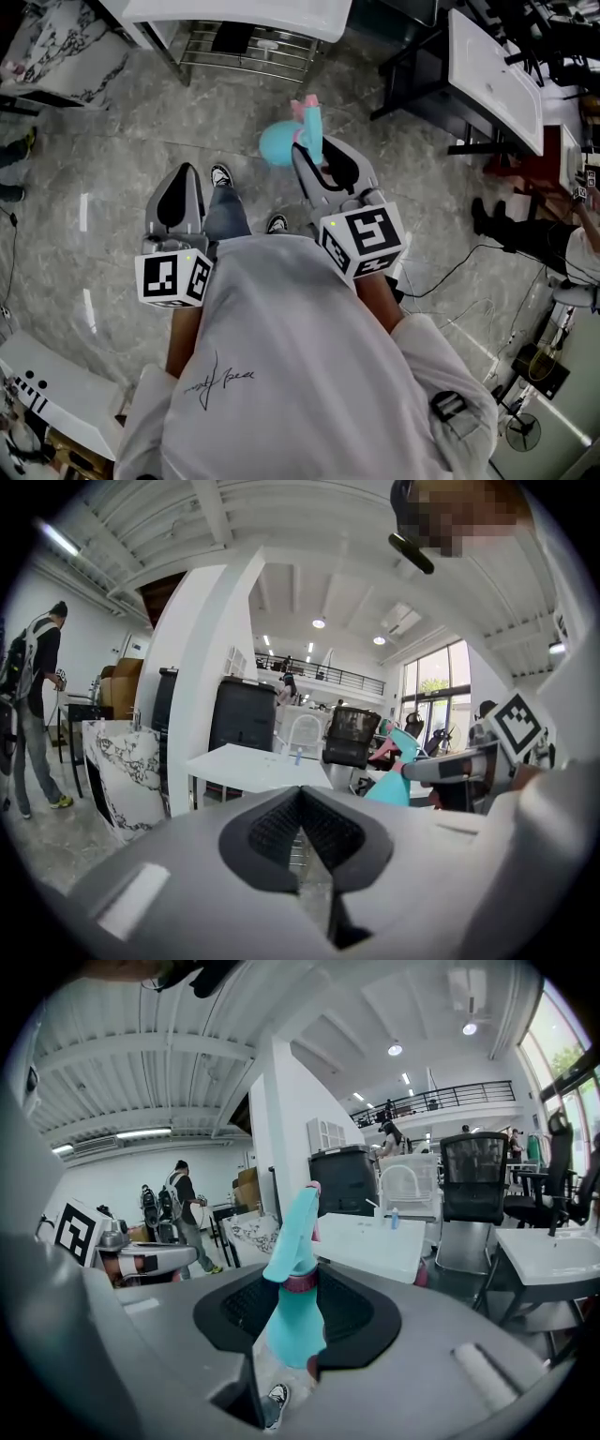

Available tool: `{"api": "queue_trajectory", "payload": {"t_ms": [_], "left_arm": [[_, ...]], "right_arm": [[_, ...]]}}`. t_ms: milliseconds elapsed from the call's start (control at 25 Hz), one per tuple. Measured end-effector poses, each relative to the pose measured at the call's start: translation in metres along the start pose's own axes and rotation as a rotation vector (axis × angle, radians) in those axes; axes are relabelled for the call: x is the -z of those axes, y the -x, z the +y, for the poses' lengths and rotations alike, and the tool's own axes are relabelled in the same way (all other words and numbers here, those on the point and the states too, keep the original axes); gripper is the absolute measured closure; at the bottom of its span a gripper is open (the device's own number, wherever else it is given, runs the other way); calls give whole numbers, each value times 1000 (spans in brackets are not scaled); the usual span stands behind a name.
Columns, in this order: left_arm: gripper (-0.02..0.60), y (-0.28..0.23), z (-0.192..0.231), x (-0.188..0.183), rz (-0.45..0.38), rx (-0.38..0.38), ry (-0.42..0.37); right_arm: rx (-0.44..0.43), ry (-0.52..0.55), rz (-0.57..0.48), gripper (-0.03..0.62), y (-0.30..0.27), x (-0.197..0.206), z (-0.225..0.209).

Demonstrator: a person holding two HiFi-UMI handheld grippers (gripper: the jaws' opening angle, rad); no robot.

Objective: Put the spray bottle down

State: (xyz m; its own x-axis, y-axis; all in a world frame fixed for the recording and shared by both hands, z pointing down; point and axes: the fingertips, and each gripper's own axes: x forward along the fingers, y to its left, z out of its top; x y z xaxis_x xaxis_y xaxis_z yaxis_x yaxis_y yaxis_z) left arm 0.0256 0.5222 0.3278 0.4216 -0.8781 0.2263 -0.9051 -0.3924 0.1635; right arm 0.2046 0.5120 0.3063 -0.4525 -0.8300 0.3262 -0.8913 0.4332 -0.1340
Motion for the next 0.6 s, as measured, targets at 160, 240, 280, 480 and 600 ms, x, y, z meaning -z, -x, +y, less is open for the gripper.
{"api": "queue_trajectory", "payload": {"t_ms": [160, 240, 280, 480, 600], "left_arm": [[575, -19, 23, -5, 25, 6, 5], [575, -28, 35, -9, 33, 10, 6], [575, -32, 42, -11, 37, 12, 7], [575, -51, 69, -19, 65, 32, 18], [575, -62, 87, -25, 71, 49, 16]], "right_arm": [[4, 4, 10, 474, -30, -11, 0], [4, 2, 11, 474, -46, -17, 1], [5, 0, 10, 474, -54, -21, 2], [10, 0, 12, 474, -89, -37, 7], [15, 3, 11, 474, -112, -48, 12]]}}
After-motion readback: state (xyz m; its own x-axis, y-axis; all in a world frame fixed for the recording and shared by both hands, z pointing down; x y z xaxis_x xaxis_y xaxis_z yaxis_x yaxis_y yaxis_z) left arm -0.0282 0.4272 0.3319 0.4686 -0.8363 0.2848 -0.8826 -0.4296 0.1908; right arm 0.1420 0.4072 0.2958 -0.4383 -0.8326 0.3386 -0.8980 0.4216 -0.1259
